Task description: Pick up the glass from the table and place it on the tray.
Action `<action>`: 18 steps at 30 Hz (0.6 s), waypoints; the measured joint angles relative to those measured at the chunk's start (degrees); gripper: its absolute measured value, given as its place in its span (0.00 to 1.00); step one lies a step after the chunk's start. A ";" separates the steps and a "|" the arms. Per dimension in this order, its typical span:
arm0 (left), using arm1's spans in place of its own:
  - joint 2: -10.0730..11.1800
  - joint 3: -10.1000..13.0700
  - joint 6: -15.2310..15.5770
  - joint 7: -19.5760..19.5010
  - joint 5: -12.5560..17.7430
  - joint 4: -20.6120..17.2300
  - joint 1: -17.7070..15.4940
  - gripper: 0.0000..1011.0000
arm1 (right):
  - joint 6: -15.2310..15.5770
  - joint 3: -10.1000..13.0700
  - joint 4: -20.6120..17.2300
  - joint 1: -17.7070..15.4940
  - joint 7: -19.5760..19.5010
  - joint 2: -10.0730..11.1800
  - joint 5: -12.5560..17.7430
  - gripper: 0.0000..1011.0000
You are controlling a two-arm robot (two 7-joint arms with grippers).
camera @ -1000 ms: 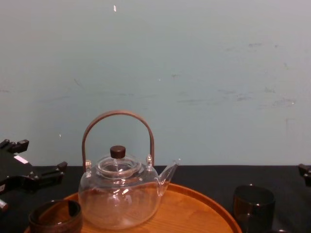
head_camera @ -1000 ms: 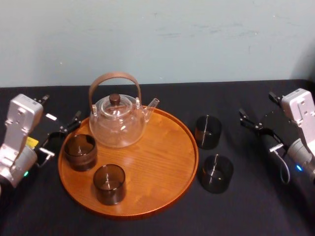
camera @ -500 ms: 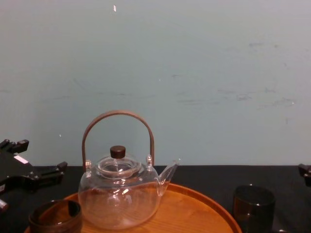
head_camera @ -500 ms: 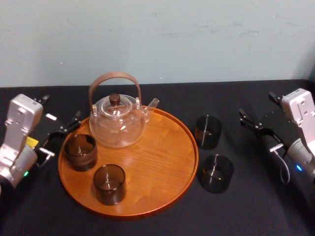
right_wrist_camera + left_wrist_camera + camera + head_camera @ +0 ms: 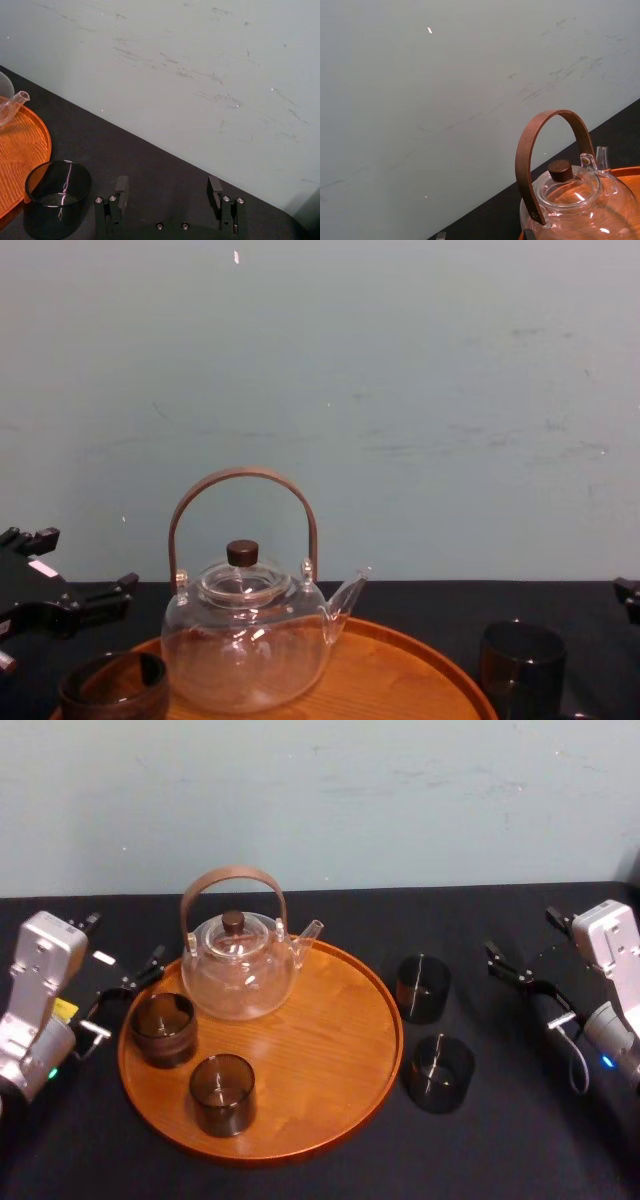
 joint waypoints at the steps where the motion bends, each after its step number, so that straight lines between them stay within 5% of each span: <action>1: 0.00 0.00 0.00 0.00 0.00 0.00 0.00 0.99 | 0.00 0.00 0.00 0.00 0.00 0.00 0.00 0.99; 18: 0.00 0.00 0.00 0.00 0.00 0.00 0.00 0.99 | 0.00 0.04 0.00 0.00 0.04 -0.02 0.00 0.99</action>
